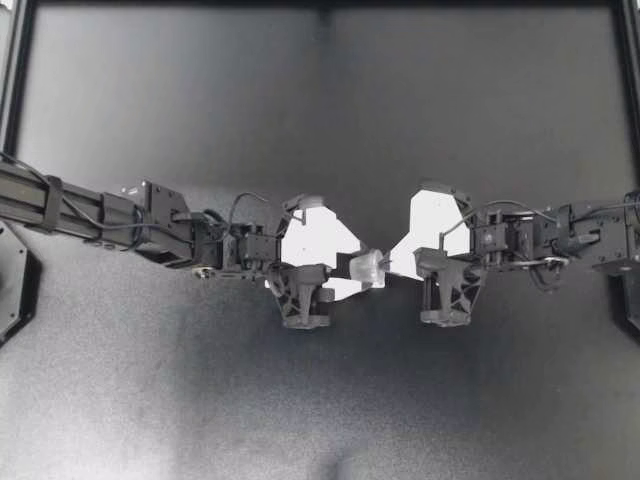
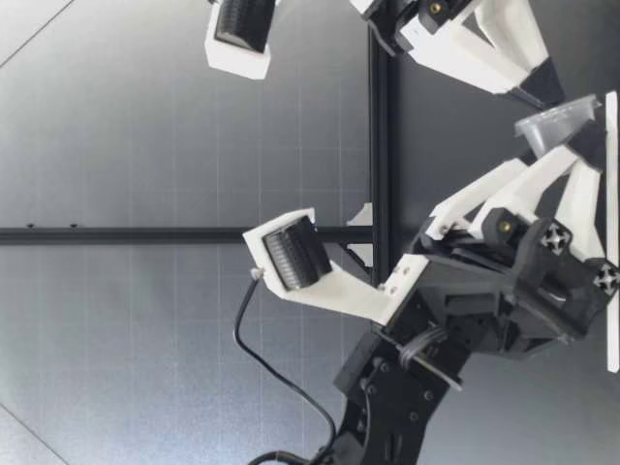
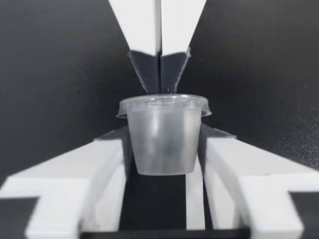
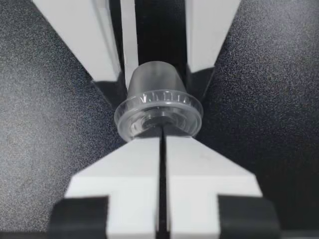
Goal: Pick up the plastic cup and open its lid.
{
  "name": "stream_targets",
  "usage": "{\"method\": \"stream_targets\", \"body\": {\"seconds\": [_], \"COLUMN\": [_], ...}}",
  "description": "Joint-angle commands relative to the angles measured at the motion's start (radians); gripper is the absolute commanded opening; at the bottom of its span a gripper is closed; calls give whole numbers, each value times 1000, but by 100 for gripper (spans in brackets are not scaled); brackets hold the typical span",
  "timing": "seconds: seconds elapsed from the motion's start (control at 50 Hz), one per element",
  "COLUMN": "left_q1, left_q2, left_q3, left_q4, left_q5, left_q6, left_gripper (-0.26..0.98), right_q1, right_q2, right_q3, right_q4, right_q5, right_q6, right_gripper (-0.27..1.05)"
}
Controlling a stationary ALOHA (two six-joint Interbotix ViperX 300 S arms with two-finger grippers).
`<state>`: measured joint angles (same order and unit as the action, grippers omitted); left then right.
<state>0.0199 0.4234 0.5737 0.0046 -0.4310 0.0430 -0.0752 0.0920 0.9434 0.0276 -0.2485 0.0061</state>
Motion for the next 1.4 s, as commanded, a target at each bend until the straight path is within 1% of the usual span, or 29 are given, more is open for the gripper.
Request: {"method": "stream_targets", "body": {"seconds": [0.0, 0.12, 0.26, 0.34, 0.46, 0.56, 0.64, 0.74, 0.86, 0.92, 0.96, 1.1, 1.16, 1.2, 1.38], "left_q1": [-2, -2, -5, -5, -5, -6, -9, -9, -9, -11, -12, -12, -12, -14, -17], "left_q2": [-14, -18, -57, -97, -153, -196, -229, -250, -262, -264, -264, -264, -264, -264, -264], "left_q3": [-18, -14, 32, 91, 179, 238, 282, 314, 342, 345, 345, 341, 333, 330, 314], "left_q4": [2, -3, -6, -6, -6, -6, -6, -5, 0, 2, 5, 9, 9, 11, 9], "left_q5": [-2, -6, -60, -160, -339, -474, -597, -709, -824, -867, -888, -939, -939, -940, -943], "left_q6": [-2, -5, -20, -41, -89, -120, -135, -149, -169, -183, -190, -210, -212, -212, -213], "left_gripper": [25, 25, 25, 25, 25, 25, 25, 25, 25, 25, 25, 25, 25, 25, 25], "right_q1": [-8, -8, -2, 12, 23, 23, 21, 23, 23, 23, 21, 21, 21, 21, 23], "right_q2": [-21, -60, -213, -311, -408, -445, -456, -453, -433, -419, -411, -383, -376, -371, -336], "right_q3": [-14, -2, 21, 48, 87, 107, 104, 89, 67, 54, 48, 23, 18, 15, -6], "right_q4": [0, 2, 0, -6, -44, -100, -156, -172, -172, -172, -172, -172, -169, -166, -135], "right_q5": [-5, -11, -41, -129, -282, -360, -396, -405, -403, -403, -403, -403, -405, -407, -416], "right_q6": [0, 5, 2, -9, -14, -20, -46, -106, -210, -282, -331, -575, -663, -733, -957], "right_gripper": [-19, -19, -19, -19, -19, -18, -16, -12, -2, 6, 12, 42, 50, 53, 53]}}
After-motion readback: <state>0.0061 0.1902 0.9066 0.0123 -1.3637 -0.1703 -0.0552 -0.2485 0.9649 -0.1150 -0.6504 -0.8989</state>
